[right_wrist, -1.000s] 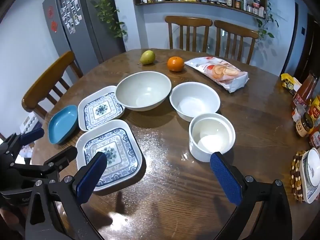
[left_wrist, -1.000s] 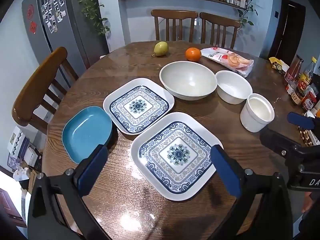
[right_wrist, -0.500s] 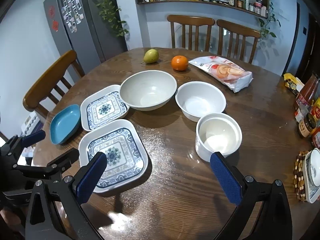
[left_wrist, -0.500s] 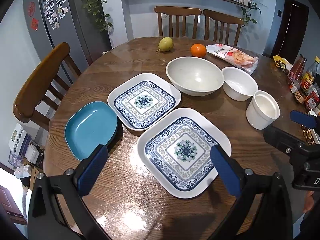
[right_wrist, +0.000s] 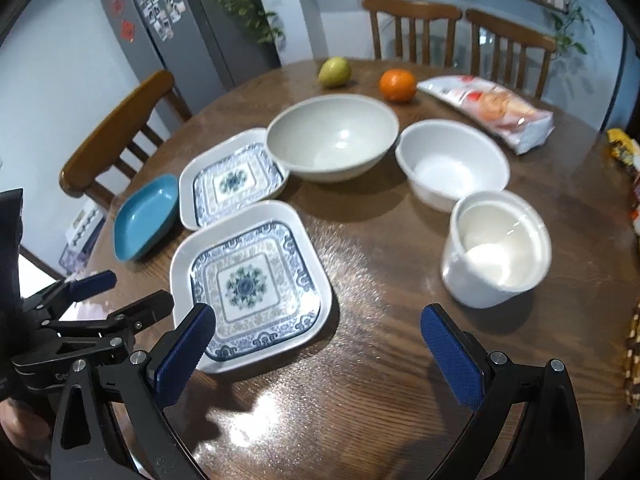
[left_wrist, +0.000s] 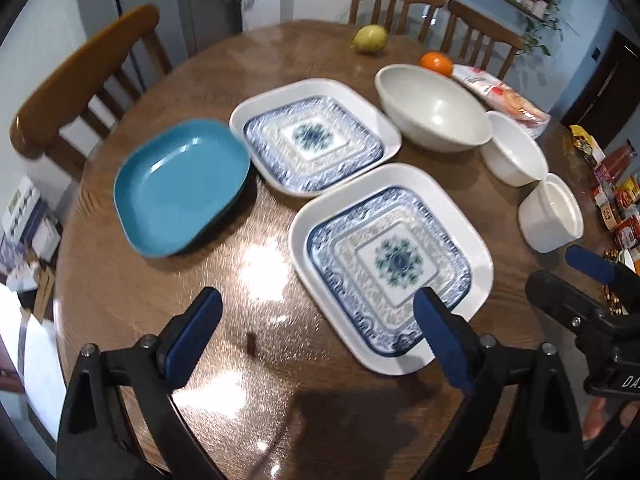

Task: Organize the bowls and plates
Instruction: 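Reach the right gripper toward the nearer blue-patterned square plate, then grasp the patterned plate rim with the right gripper and lift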

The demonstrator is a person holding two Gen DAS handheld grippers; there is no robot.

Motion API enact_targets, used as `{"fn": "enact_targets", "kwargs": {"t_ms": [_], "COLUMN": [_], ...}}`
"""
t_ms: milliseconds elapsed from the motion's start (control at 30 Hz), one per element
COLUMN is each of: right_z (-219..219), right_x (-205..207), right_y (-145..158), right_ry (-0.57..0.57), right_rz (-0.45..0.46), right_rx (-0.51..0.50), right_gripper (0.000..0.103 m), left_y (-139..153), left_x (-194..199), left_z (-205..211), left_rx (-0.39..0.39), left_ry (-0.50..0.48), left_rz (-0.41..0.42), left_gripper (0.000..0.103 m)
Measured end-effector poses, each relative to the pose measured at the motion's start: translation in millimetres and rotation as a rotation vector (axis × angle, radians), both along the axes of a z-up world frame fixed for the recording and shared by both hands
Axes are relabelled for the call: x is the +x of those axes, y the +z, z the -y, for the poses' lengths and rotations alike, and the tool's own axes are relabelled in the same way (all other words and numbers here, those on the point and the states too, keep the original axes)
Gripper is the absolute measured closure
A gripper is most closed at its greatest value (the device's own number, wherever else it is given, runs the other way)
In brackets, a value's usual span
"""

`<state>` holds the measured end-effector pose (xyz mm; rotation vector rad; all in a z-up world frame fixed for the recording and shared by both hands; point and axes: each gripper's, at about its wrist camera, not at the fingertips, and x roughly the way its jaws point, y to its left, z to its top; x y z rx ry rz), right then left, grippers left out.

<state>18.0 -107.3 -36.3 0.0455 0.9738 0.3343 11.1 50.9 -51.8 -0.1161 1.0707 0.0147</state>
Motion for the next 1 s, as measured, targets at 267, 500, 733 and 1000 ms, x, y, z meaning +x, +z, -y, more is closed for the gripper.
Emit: {"fn": "enact_targets", "kwargs": {"t_ms": [267, 500, 733, 1000], "right_z": [-26.5, -45.0, -31.2, 11.0], "right_x": [35.1, 63.6, 60.5, 19.3], "right_y": [-28.9, -51.5, -51.1, -31.2], "right_ry": [0.076, 0.139, 0.108, -0.024], "right_rz": [-0.038, -0.072, -0.094, -0.127], "right_rx": [-0.087, -0.146, -0.116, 0.011], "right_gripper": [0.028, 0.075, 0.090, 0.095], "left_y": [-24.7, -37.2, -36.5, -21.8], "left_x": [7.9, 22.2, 26.1, 28.8], "left_z": [3.0, 4.9, 2.0, 23.9], "left_rx": [-0.030, -0.055, -0.051, -0.025], "left_ry": [0.066, 0.062, 0.020, -0.114], "left_rz": [-0.064, -0.083, -0.067, -0.041], "left_gripper": [0.030, 0.062, 0.085, 0.089]}}
